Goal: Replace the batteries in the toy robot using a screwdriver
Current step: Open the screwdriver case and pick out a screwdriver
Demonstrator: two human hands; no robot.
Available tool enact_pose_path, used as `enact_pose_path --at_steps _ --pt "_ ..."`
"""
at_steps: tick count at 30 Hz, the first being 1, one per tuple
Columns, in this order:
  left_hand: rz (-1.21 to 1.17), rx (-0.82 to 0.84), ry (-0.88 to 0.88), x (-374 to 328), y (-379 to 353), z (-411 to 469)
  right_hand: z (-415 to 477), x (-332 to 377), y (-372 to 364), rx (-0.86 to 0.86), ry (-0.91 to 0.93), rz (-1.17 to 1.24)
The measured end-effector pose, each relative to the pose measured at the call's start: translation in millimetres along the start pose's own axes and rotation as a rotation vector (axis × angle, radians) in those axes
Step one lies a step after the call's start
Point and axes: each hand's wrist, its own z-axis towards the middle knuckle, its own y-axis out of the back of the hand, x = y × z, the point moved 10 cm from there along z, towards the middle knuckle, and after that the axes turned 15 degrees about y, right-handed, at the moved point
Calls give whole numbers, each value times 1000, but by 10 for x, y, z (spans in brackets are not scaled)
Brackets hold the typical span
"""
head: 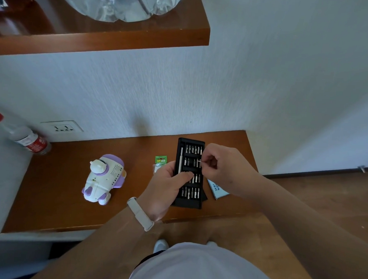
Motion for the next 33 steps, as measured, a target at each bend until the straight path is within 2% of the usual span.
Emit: enact_pose_path --at_steps 7,15,21,25,33 --pt "-3 -35 80 265 72 242 -96 -402 -295 0 -90 51" --pt "-42 -233 245 971 437 710 -354 -1019 -1140 133 -218 100" --pt "-2 -354 388 1524 605 990 -427 -1281 -1542 184 -227 134" --pt "57 -434 422 1800 663 1082 -380 -1352 -1692 183 -148 97" --pt "192 -640 297 1700 725 1069 -162 -1235 -1843 179 156 17"
